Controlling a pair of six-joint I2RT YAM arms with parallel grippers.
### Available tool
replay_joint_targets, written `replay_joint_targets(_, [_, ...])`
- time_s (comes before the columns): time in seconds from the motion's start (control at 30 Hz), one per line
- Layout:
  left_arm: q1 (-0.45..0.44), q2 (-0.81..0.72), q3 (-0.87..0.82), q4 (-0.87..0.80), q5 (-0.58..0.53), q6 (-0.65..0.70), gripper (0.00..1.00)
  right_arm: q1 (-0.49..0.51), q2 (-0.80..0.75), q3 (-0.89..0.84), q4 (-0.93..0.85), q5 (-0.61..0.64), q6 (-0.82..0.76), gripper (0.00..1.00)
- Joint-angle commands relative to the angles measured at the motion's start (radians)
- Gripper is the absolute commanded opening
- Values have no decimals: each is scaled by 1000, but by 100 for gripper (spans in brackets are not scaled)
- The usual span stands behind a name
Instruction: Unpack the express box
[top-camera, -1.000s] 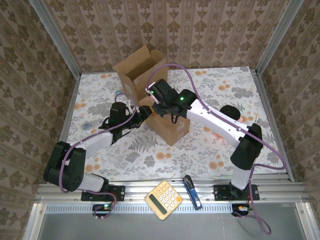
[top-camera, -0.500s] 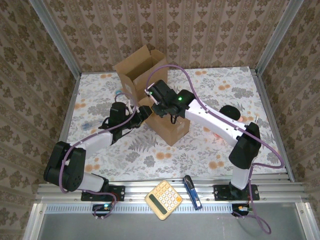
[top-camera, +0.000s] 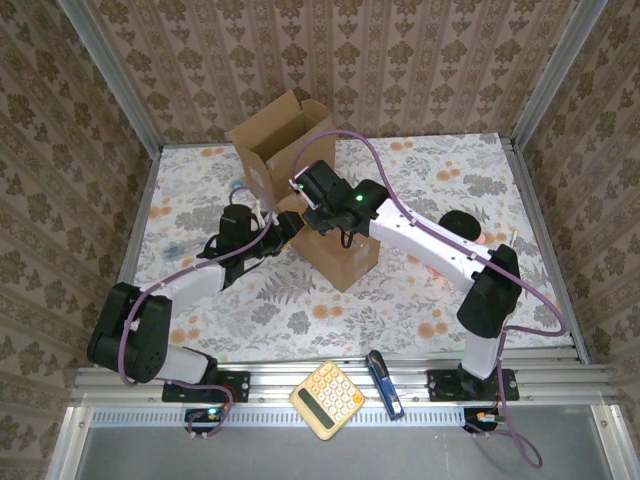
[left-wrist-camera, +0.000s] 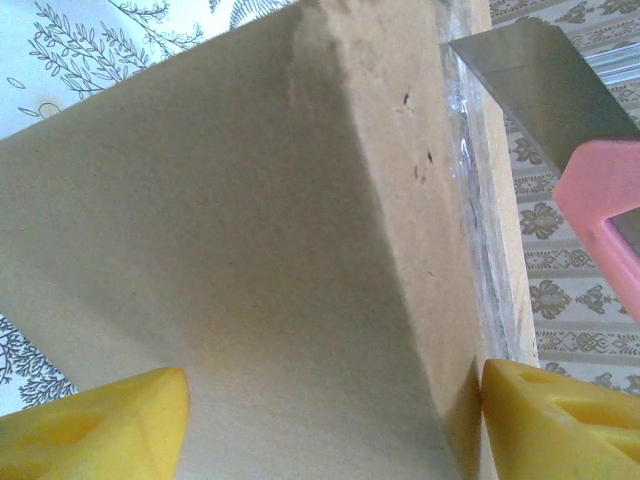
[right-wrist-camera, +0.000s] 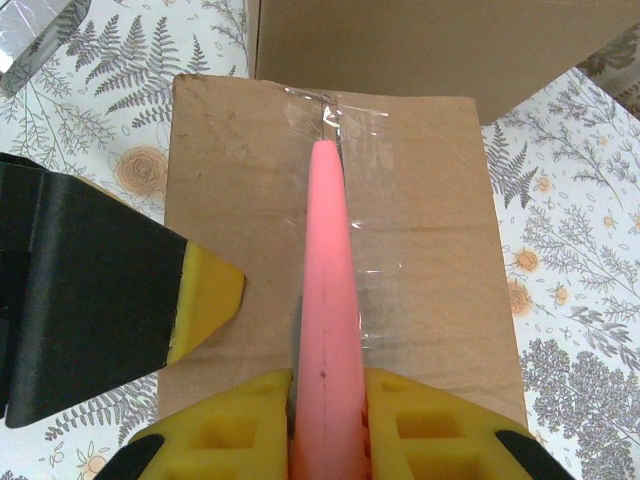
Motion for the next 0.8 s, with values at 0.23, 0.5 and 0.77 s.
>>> replay_joint_targets(0.23, [20,9,-24,5,19,-10,75,-1,-25,-59,-84,44,38,0])
replay_joint_targets(0.5, [26,11,-30,11,20,-11,75,-1,-56,-86,-98,48,52,0])
replay_joint_targets(0.77, [29,17,-30,12,20,-10,75,-1,-83,-124,-108,46,68,0])
